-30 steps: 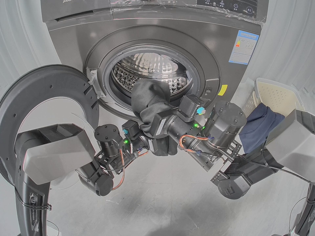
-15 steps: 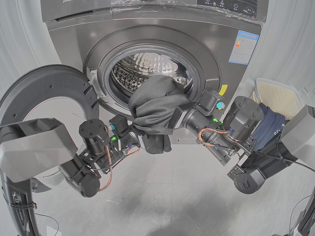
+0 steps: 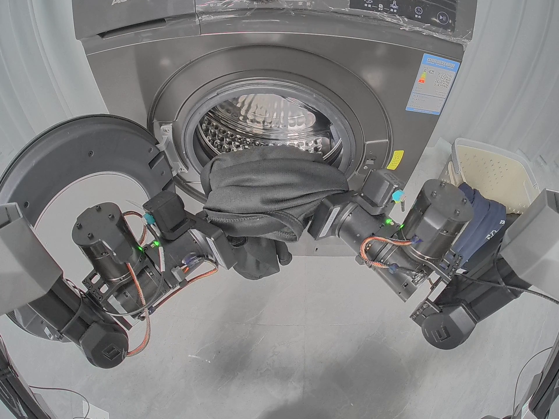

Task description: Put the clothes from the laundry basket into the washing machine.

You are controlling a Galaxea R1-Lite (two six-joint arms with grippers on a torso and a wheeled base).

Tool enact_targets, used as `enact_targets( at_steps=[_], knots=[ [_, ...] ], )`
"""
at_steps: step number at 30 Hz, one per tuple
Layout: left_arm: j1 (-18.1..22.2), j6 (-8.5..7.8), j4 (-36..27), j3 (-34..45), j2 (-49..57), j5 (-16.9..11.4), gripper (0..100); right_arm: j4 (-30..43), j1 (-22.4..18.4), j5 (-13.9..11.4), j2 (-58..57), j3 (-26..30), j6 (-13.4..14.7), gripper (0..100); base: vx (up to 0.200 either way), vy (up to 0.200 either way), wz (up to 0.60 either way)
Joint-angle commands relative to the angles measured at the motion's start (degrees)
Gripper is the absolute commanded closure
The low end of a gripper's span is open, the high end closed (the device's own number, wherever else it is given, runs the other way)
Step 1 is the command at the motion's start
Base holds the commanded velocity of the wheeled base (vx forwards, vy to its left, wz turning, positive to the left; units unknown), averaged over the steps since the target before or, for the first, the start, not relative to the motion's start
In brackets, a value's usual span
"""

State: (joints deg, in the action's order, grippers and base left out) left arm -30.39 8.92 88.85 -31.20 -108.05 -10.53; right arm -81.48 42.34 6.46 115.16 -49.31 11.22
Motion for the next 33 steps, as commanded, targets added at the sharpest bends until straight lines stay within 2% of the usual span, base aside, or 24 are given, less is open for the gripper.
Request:
enact_targets(
  at_steps=[1, 3, 10, 11, 15, 18, 19, 20, 25, 27, 33],
  knots=[
    [-0.02, 0.04, 0.01, 0.26, 2.05, 0.07, 100, -1.22, 0.38, -0.22, 2.87, 0.36, -0.05, 100, 0.0, 0.0, 0.0],
    [0.07, 0.22, 0.01, -0.27, 2.22, 0.07, 100, -3.42, 0.55, -0.4, 3.66, 0.36, -0.32, 100, 0.0, 0.0, 0.0],
    [0.24, 0.13, 0.01, -0.36, 2.84, 0.07, 100, -3.95, 0.99, -0.57, 3.4, 0.97, -0.67, 100, 0.0, 0.0, 0.0],
    [0.24, 0.22, 0.01, -0.44, 2.93, 0.07, 100, -4.04, 1.34, -0.48, 3.14, 1.06, -0.67, 0, 0.0, 0.0, 0.0],
    [0.24, 0.22, 0.01, -0.09, 3.89, 0.16, 100, -3.51, 2.05, -0.66, 0.32, 5.63, -1.37, 0, 0.0, 0.0, 0.0],
    [-0.02, 0.22, 0.01, 0.35, 4.51, 0.43, 100, -3.24, 2.4, -1.98, -3.54, 12.48, -3.13, 0, 0.0, 0.0, 0.0],
    [-0.02, 0.22, 0.01, 0.35, 4.51, 0.43, 100, -3.24, 2.4, -1.98, -3.54, 12.48, -3.13, 0, 0.0, 0.0, 0.0],
    [-0.02, -0.22, 0.01, 0.7, 4.69, 0.51, 100, -3.42, 2.57, -3.56, -6.88, 16.97, -3.31, 0, 0.0, 0.0, 0.0],
    [0.42, -0.49, 0.01, 3.16, 4.86, 0.6, 100, -2.81, 2.31, -5.85, -12.51, 26.64, -4.1, 0, 0.0, 0.0, 0.0],
    [0.42, -0.49, 0.01, 3.77, 4.69, 0.6, 100, -3.07, 2.13, -6.72, -12.68, 28.74, -5.33, 0, 0.0, 0.0, 0.0],
    [-0.02, -0.75, 0.01, 5.27, 4.16, 0.69, 100, -3.42, 1.43, -6.99, -12.95, 31.38, -5.68, 0, 0.0, 0.0, 0.0]
  ],
)
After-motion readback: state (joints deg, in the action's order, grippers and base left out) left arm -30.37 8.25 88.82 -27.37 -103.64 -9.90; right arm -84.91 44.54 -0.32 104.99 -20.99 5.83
